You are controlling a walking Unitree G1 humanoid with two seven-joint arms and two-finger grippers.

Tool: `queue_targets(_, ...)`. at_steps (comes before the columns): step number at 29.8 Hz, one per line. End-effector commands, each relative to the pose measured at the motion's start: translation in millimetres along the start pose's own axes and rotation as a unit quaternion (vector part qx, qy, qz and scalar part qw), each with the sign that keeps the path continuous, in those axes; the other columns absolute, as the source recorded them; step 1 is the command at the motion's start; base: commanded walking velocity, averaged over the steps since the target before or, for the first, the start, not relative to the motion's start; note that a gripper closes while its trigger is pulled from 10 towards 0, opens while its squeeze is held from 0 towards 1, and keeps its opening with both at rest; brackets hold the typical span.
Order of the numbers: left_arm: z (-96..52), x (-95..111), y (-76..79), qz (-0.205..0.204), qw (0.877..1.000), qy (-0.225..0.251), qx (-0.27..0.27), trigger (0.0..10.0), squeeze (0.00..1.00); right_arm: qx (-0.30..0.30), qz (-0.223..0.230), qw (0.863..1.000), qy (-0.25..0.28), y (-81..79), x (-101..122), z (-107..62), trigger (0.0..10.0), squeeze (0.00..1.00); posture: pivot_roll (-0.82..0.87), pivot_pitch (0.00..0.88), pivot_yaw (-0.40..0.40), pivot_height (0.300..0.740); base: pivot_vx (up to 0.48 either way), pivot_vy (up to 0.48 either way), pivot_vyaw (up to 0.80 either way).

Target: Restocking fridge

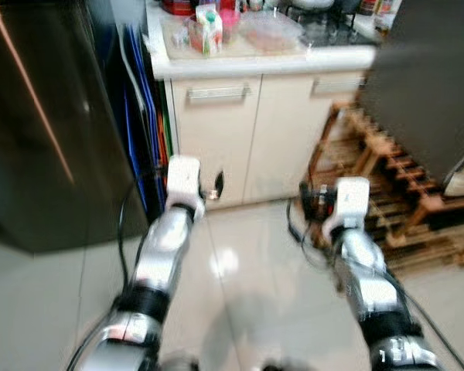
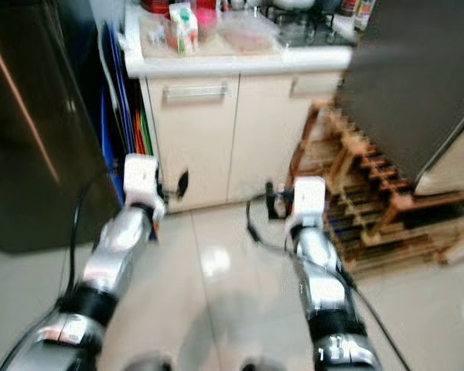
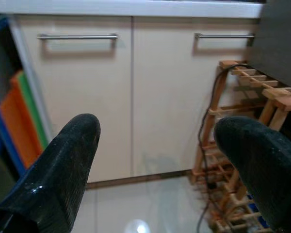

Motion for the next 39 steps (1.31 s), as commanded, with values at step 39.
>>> queue_targets(39,-1.2,1.8,13.0,0.015,1.000,0.011,-0.020,10.0,0.00,-0.009,-0.003,1.000,0.000,6.4,1.3,0.0,10.0,0.00,0.00,0.004,-0.018,0.740,0.000,-0.160,0.33)
Point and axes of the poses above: a point about 5 cm out from each wrist's last joint towards the gripper, its own z axis pointing out of the wrist towards the gripper, its own x axis along the axis of the wrist's last joint, y = z × x, the point moved 5 cm from there along z, pointing out of the wrist towards the gripper, and after that the axes turned 15 degrees about z, right-handed, at the moved point
